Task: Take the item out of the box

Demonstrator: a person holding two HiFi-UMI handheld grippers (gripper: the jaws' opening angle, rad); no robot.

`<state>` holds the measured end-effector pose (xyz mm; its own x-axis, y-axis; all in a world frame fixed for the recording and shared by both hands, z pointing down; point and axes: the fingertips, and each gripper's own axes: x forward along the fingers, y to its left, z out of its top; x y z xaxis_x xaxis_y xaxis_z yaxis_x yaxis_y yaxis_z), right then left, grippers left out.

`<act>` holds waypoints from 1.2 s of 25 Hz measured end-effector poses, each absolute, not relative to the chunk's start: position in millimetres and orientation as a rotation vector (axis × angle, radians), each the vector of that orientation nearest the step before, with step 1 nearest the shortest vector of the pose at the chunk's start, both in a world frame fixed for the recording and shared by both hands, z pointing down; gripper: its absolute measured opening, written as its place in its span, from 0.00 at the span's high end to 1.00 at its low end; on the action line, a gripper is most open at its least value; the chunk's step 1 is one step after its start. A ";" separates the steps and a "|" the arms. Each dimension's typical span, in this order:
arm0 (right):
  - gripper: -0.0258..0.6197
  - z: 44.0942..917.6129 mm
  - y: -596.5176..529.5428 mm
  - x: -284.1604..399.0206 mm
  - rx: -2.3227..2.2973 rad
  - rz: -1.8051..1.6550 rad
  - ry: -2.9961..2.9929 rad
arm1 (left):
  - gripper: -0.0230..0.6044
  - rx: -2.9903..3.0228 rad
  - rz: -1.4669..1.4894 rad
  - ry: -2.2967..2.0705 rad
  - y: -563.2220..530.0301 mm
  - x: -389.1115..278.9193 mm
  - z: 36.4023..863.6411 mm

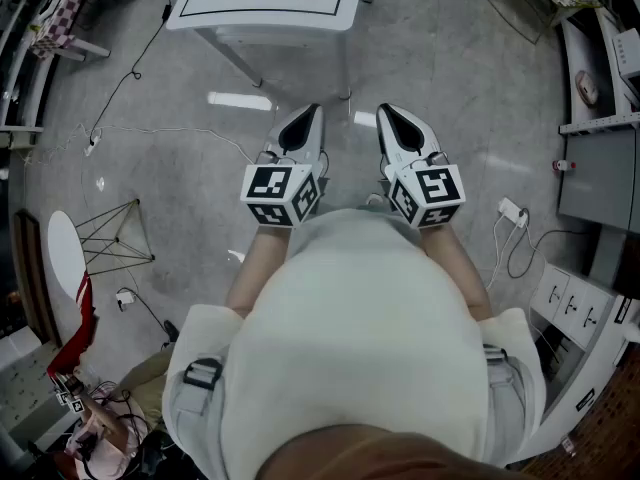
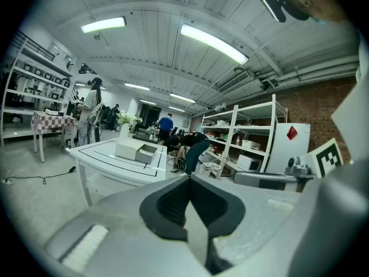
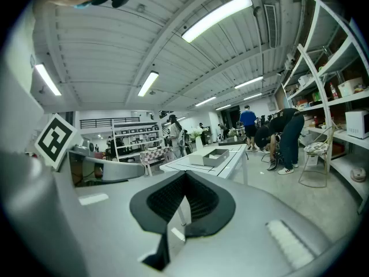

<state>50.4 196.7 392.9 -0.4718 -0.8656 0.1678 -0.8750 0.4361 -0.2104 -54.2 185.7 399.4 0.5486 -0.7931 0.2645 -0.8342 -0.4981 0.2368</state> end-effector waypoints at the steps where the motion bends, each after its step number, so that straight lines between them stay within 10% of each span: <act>1: 0.96 389.8 198.0 46.4 1.590 0.408 -2.636 | 0.96 2.452 0.171 -1.330 187.7 -56.5 398.8; 30: 0.96 396.3 211.2 81.8 1.353 0.374 -2.732 | 0.97 2.332 0.252 -1.368 204.2 4.5 427.1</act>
